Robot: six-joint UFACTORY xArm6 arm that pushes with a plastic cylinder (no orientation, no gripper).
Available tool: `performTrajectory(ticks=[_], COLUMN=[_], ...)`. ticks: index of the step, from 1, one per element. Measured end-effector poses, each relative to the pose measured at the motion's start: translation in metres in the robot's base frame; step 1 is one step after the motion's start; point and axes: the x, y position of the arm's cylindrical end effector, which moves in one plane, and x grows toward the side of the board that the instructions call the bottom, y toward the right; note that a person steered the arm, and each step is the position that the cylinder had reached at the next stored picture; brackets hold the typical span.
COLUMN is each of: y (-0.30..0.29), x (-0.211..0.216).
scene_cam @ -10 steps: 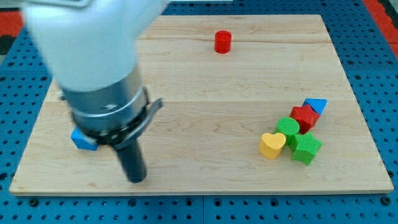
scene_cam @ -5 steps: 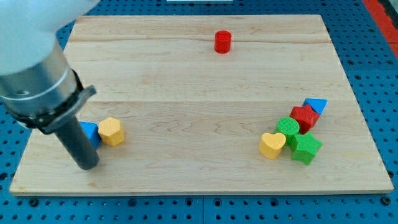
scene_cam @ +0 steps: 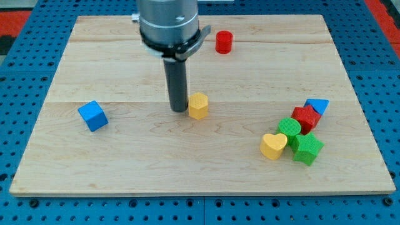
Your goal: Push the yellow hexagon closer to the yellow heart
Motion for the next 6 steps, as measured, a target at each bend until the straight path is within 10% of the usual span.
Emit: performTrajectory(ticks=[6], y=[0.072], x=[0.0])
